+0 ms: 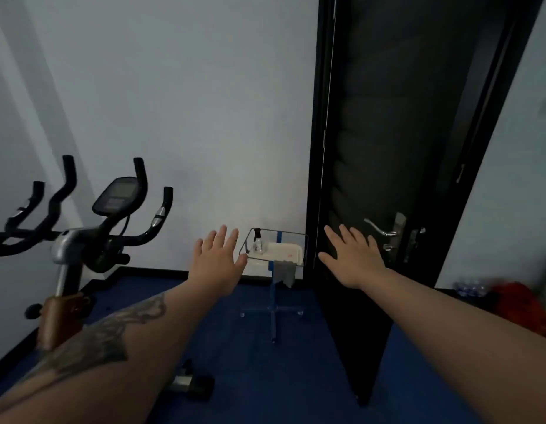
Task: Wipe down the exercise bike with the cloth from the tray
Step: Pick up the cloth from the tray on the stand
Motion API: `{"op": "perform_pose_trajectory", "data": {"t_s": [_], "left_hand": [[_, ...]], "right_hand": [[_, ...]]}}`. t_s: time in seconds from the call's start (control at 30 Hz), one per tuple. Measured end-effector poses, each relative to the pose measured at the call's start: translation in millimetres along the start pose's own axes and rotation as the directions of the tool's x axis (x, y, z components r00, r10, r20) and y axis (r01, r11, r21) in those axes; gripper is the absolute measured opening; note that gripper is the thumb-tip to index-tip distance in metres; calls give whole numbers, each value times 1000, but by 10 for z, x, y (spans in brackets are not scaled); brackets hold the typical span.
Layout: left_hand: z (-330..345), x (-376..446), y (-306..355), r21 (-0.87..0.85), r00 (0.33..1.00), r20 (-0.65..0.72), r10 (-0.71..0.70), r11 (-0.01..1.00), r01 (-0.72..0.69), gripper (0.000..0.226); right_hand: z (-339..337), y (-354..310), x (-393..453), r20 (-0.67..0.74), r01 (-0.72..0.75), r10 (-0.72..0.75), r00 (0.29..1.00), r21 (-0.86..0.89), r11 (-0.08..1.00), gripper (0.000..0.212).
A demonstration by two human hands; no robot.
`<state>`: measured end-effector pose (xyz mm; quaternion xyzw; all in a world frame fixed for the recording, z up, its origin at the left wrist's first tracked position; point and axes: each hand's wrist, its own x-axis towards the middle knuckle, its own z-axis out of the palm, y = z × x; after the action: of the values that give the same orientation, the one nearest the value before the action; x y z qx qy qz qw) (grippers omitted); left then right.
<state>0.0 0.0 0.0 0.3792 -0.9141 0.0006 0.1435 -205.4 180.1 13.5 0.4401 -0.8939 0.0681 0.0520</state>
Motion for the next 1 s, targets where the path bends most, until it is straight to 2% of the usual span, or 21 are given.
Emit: {"op": "perform_pose_trajectory", "data": {"t_s": [0.13,0.37,0.63,0.83,1.0], "left_hand": [[275,436,104,10,999,30,-37,999,36,63],[779,1172,198,20,996,45,-81,997,80,64],[1462,1662,-54,20,971,185,-150,989,149,64],[1960,2391,-267,-20,968,222,-115,992,123,64],[2470,2851,-422,-28,939,339,-66,996,80,65]], "right_hand": [[113,262,475,32,-20,21,999,-26,999,67],[508,492,1352,102,38,-35,994,-20,999,68],[1197,375,2098,221,85,-83,972,-2,996,67],[1678,247,2708,282,32,-40,958,33,999,65],[2067,137,3169,315,-31,16,949,40,999,64]]}}
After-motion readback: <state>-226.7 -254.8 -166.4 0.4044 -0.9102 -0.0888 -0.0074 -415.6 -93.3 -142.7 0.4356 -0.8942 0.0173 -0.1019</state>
